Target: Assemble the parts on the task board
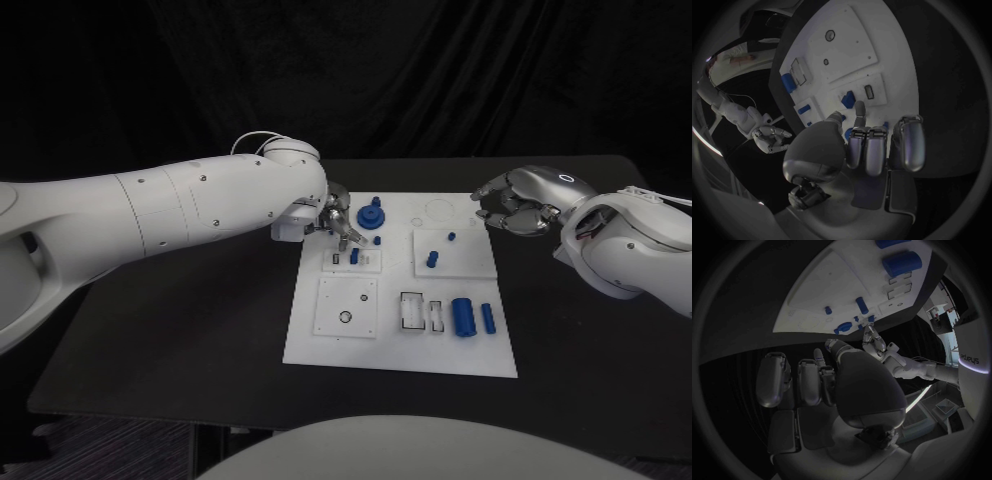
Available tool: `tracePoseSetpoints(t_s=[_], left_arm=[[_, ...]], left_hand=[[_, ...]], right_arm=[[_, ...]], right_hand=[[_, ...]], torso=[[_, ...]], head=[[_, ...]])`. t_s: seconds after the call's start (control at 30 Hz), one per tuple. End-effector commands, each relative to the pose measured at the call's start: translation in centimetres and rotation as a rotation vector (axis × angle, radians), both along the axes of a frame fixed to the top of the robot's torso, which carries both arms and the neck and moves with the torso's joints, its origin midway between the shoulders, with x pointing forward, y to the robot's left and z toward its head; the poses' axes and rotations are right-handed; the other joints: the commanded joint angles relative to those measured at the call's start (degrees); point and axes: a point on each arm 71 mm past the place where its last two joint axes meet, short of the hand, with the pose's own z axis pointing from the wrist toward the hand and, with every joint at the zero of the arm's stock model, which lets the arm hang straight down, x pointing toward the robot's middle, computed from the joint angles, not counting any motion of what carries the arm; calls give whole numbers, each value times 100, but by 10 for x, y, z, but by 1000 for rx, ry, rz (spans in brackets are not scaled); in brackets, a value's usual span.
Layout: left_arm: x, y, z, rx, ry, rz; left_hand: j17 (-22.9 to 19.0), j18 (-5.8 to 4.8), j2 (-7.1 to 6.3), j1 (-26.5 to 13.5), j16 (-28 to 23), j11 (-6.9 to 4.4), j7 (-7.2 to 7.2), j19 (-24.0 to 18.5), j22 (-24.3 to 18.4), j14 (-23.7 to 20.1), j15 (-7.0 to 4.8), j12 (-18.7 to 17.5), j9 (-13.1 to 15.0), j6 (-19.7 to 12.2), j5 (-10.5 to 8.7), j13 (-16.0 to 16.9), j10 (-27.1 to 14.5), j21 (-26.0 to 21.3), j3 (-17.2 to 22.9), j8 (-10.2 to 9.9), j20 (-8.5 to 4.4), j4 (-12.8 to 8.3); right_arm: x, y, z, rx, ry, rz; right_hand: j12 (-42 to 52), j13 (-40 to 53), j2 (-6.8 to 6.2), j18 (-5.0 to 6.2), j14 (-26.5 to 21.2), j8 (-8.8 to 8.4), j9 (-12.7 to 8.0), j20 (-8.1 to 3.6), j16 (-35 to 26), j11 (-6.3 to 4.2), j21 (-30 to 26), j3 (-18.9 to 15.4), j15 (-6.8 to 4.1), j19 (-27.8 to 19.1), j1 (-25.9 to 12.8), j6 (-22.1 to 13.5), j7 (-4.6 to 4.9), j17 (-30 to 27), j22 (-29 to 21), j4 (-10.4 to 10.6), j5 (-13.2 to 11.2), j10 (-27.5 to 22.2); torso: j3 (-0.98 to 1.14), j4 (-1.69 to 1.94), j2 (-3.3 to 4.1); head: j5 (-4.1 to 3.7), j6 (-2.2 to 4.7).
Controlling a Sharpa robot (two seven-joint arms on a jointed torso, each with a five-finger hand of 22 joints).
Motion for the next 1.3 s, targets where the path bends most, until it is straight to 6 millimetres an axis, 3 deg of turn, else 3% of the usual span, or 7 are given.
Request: tracePoseSetpoints(t_s=[0.03, 0.6, 0.73, 0.9, 1.1, 1.2, 1.3], left_arm=[[-2, -2, -3, 2, 22, -8], [-6, -8, -11, -22, 31, -24], [-7, -9, -13, -27, 32, -26], [-7, -9, -14, -30, 35, -28], [-8, -10, -16, -40, 36, -31], [-8, -10, -16, -44, 35, -31], [-8, -10, -17, -48, 33, -31]], left_hand=[[1509, -31, 27, 27, 15, 11, -2, 3, 568, 595, 12, 14, -15, 60, -26, 1491, 599, -23, 21, -22, 8, -26], [1509, -28, 41, 148, 15, 6, -7, -3, 571, 595, 8, 14, -93, 87, 153, 1491, 599, -42, 109, -56, 4, -87], [1509, -28, 30, 223, 15, 2, -12, -3, 579, 595, 5, 14, -139, 95, 329, 1491, 599, -50, 180, -76, 0, -129], [1509, -26, -17, 350, 15, -10, -25, -7, 588, 595, -5, 14, -202, 93, 763, 1491, 599, -70, 341, -96, -9, -211], [1509, -26, -65, 467, 15, -21, -36, -5, 603, 595, -14, 14, -241, 84, 941, 1491, 599, -78, 595, -96, -18, -294], [1509, -27, -144, 496, 15, -26, -43, -1, 616, 595, -19, 14, -250, 89, 1151, 1491, 599, -80, 774, -85, -24, -332], [1509, -27, -192, 503, 15, -32, -48, 1, 621, 595, -23, 14, -243, 99, 1243, 1491, 599, -84, 883, -70, -27, -352]], right_arm=[[0, 0, 0, 0, -3, -11], [0, 0, -1, -1, -1, -11], [0, 0, -1, -2, 0, -12], [0, -1, -1, -3, 2, -14], [0, 0, -1, -4, 3, -15], [1, 0, -1, -5, 4, -15], [1, -1, -1, -6, 6, -16]], right_hand=[[-33, 1031, 2, 118, 246, -31, -9, 32, -23, 46, -33, 23, 46, -21, -66, 32, 11, -8, 983, -5, 30, 134], [-54, 1010, -3, 120, 244, -32, -11, 32, -32, 45, -46, 37, 45, -24, -64, 33, 11, -18, 979, -13, 35, 116], [-61, 1003, -4, 121, 243, -32, -12, 31, -35, 45, -53, 46, 44, -26, -62, 33, 10, -21, 977, -17, 37, 110], [-61, 1003, -4, 121, 243, -32, -12, 31, -35, 45, -53, 46, 44, -26, -62, 33, 10, -21, 977, -17, 37, 110], [-68, 996, -7, 122, 242, -32, -13, 30, -40, 44, -56, 56, 43, -26, -60, 35, 10, -26, 976, -23, 38, 105], [-69, 995, -9, 121, 243, -32, -14, 30, -38, 44, -55, 62, 43, -26, -59, 37, 10, -23, 977, -27, 39, 105], [-67, 997, -10, 122, 243, -31, -15, 30, -39, 43, -61, 71, 42, -27, -55, 40, 10, -24, 975, -33, 41, 109]], torso=[[6, 5, -6], [4, 4, -3], [5, 10, -3], [5, 10, -4], [5, 6, -6], [5, 4, -6], [8, 3, -6]], head=[[-16, -1], [-28, -1], [-34, -1], [-42, -1], [-44, -1], [-42, -1], [-44, -1]])
